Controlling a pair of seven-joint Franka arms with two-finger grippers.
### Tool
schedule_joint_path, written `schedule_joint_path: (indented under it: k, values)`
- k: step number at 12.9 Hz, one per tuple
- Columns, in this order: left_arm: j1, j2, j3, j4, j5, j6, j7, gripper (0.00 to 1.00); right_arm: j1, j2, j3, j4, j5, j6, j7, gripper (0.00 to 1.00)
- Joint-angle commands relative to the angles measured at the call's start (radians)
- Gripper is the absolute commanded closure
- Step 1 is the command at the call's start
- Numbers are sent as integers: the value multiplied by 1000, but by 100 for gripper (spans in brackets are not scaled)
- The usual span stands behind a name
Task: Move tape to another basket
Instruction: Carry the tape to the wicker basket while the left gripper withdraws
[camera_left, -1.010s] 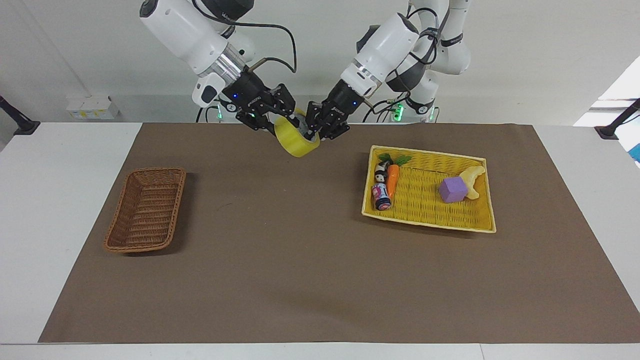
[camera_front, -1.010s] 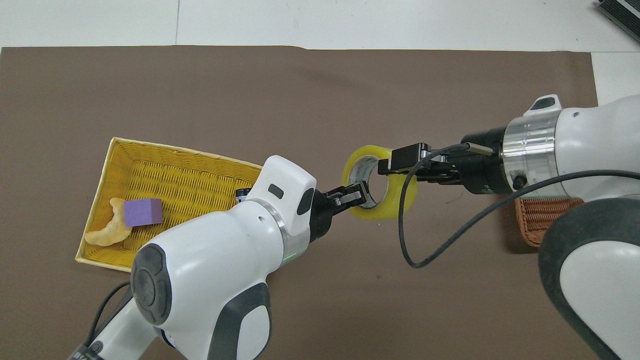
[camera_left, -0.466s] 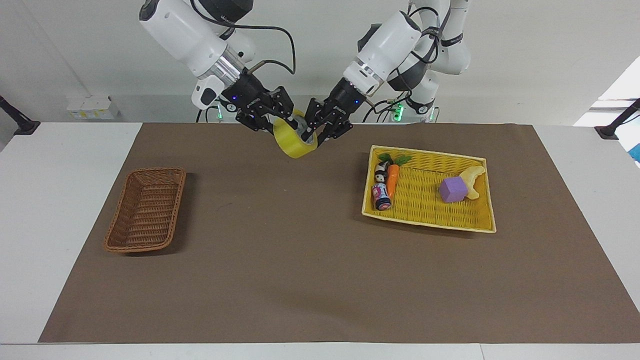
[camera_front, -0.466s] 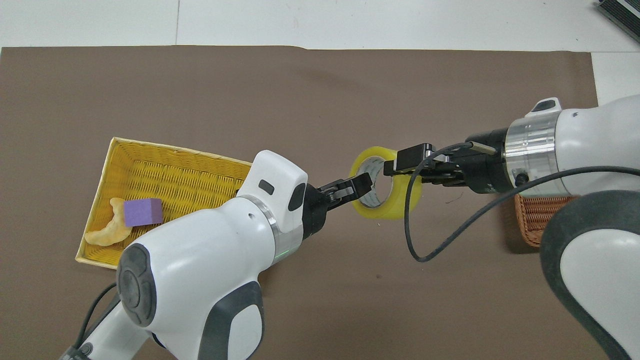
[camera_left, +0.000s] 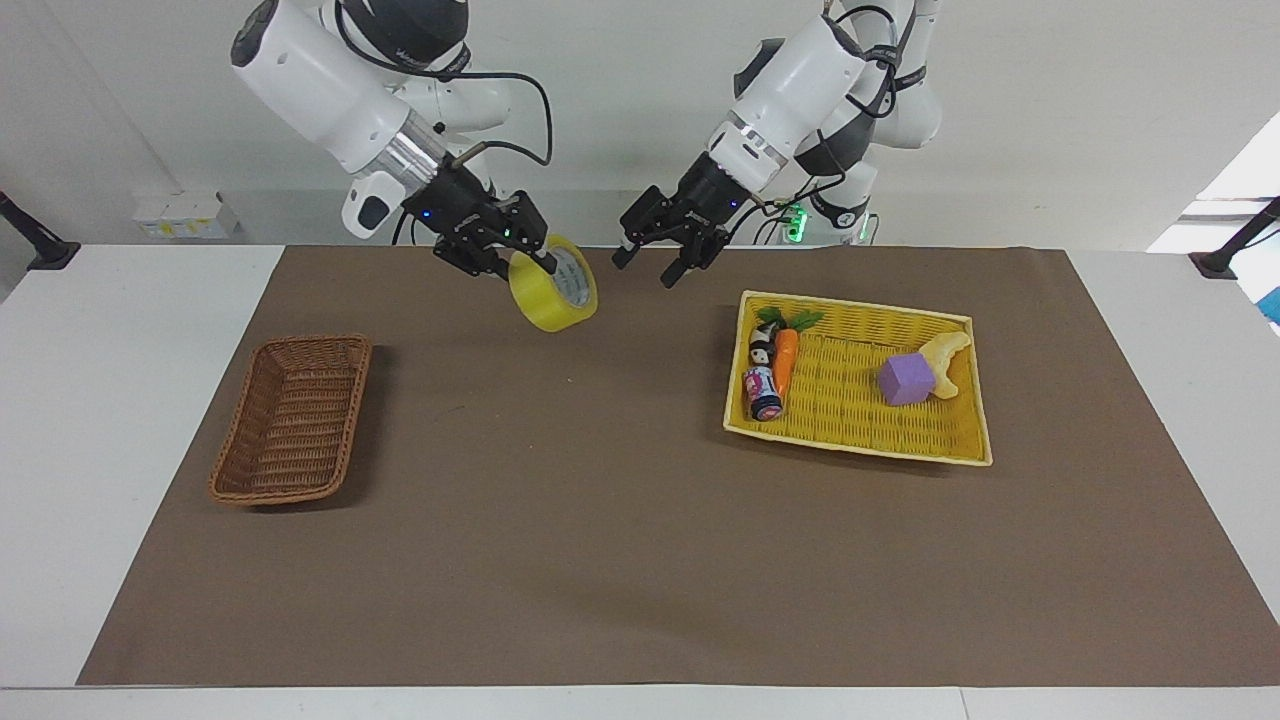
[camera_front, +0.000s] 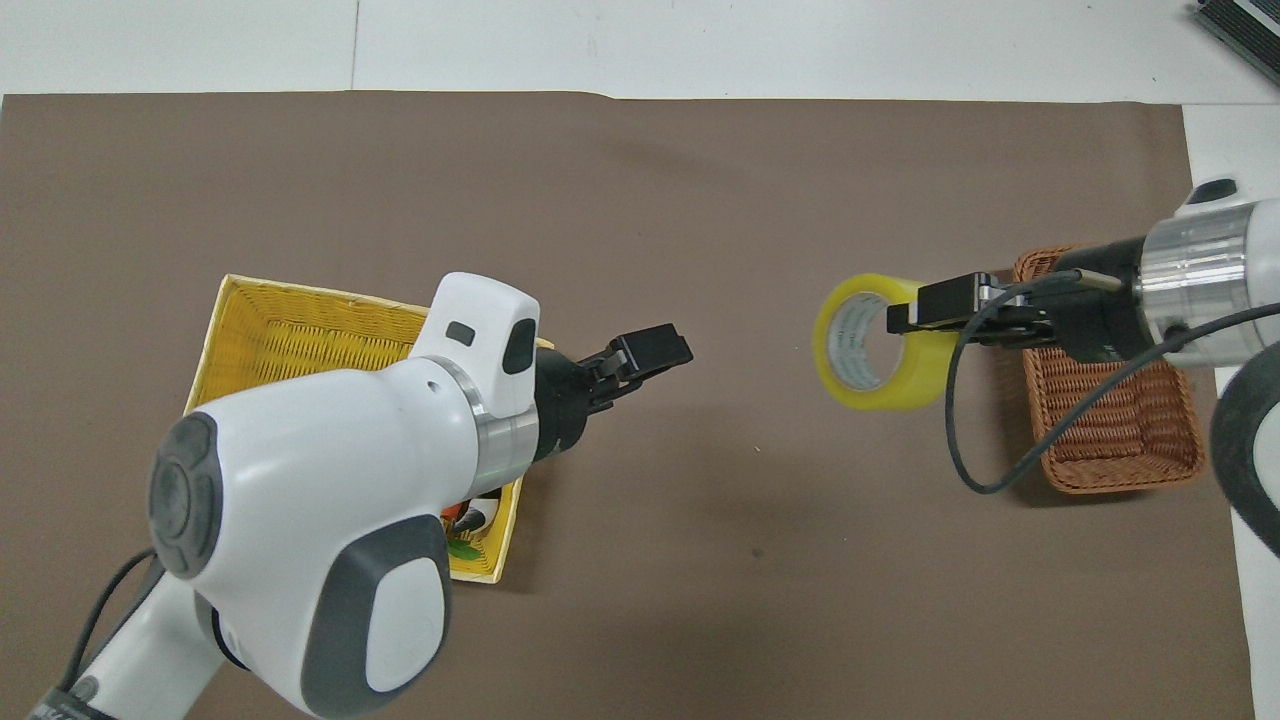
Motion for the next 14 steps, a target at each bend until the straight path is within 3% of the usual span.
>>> schedule_joint_path:
  k: [1,4,6,8,12,14]
  values:
    - [132,-19,-1,-4,19,-176,79,0,-78,62,8,3,-90,61,-106,100]
    - [281,-7,-2,0,169,-195,100,0,-239,122,6,3,-123,66,-389,100]
    - [364,-4,-2,9,247,-257,183,0,-307,159,6,3,-234,101,-562,100]
    - [433,4,-2,54,383,-401,310,0,-305,174,6,3,-368,153,-587,100]
    - [476,22,-1,170,664,-655,439,0,-284,206,8,-3,-612,244,-658,100]
    - [493,26,1,212,694,-724,501,0,-252,217,8,-9,-761,290,-621,100]
